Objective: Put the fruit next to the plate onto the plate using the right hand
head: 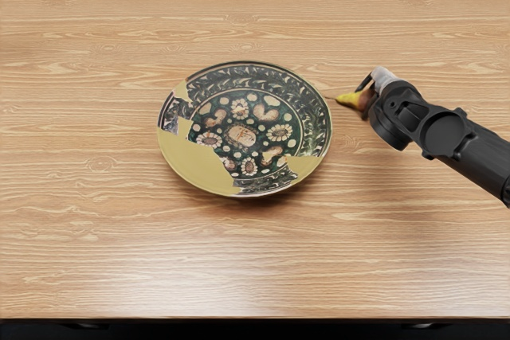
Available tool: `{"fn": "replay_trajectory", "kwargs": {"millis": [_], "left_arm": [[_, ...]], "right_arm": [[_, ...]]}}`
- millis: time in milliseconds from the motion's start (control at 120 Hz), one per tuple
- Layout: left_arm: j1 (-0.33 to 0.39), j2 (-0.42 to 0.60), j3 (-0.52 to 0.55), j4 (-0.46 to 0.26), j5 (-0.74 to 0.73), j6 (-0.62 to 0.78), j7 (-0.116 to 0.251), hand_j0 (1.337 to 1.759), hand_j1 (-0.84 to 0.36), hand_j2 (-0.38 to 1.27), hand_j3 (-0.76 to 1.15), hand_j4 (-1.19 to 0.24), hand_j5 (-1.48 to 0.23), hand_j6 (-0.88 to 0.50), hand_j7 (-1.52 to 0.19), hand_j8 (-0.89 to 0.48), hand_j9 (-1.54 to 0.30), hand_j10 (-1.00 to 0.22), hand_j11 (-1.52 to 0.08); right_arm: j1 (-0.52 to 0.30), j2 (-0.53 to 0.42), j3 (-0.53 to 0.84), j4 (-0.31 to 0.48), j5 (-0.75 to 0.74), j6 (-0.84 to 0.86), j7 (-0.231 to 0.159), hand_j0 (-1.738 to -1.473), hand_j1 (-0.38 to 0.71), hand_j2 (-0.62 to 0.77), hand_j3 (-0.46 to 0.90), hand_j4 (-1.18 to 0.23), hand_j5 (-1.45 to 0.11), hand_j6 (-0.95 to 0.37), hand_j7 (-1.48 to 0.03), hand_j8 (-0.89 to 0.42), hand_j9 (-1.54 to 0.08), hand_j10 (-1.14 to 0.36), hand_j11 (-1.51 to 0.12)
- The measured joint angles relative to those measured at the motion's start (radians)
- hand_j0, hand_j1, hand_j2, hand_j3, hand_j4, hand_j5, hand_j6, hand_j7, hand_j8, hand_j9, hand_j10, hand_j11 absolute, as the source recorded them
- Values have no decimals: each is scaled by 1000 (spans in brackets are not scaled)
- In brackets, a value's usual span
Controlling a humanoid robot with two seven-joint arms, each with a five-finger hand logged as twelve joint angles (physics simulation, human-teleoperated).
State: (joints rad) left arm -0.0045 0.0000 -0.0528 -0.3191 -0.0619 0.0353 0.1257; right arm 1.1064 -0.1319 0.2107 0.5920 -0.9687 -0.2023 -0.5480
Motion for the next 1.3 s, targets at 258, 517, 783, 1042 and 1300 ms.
{"fn": "replay_trajectory", "kwargs": {"millis": [258, 517, 783, 1042, 1300], "left_arm": [[0, 0, 0, 0, 0, 0, 0, 1658, 349, 0, 0, 0, 0, 0, 0, 0, 0, 0, 0], [0, 0, 0, 0, 0, 0, 0, 1658, 349, 0, 0, 0, 0, 0, 0, 0, 0, 0, 0], [0, 0, 0, 0, 0, 0, 0, 1658, 349, 0, 0, 0, 0, 0, 0, 0, 0, 0, 0], [0, 0, 1, 0, 0, 0, 0, 1658, 349, 0, 0, 0, 0, 0, 0, 0, 0, 0, 0], [0, 0, 0, 0, 0, 0, 0, 1658, 349, 0, 0, 0, 0, 0, 0, 0, 0, 0, 0]], "right_arm": [[32, -19, 1, 3, 69, 49, 1, -1644, 248, 161, 3, -512, -1027, -319, -1032, -301, -1076, -1102, -1072], [71, -90, 7, 3, 130, 116, 2, -1651, 226, 119, 2, -543, -1086, -351, -1035, -297, -1092, -1086, -1109], [143, -152, 22, 4, 297, 295, 22, -1655, 280, 230, 3, -535, -1117, -314, -1044, -286, -1117, -1058, -1137], [194, -168, 65, 8, 399, 513, 68, -1656, 284, 256, 0, -583, -1119, -326, -1050, -271, -1113, -1058, -1136], [217, -72, 103, 13, 416, 622, 74, -1656, 291, 276, 2, -610, -1128, -316, -1051, -283, -1098, -1063, -1123]]}}
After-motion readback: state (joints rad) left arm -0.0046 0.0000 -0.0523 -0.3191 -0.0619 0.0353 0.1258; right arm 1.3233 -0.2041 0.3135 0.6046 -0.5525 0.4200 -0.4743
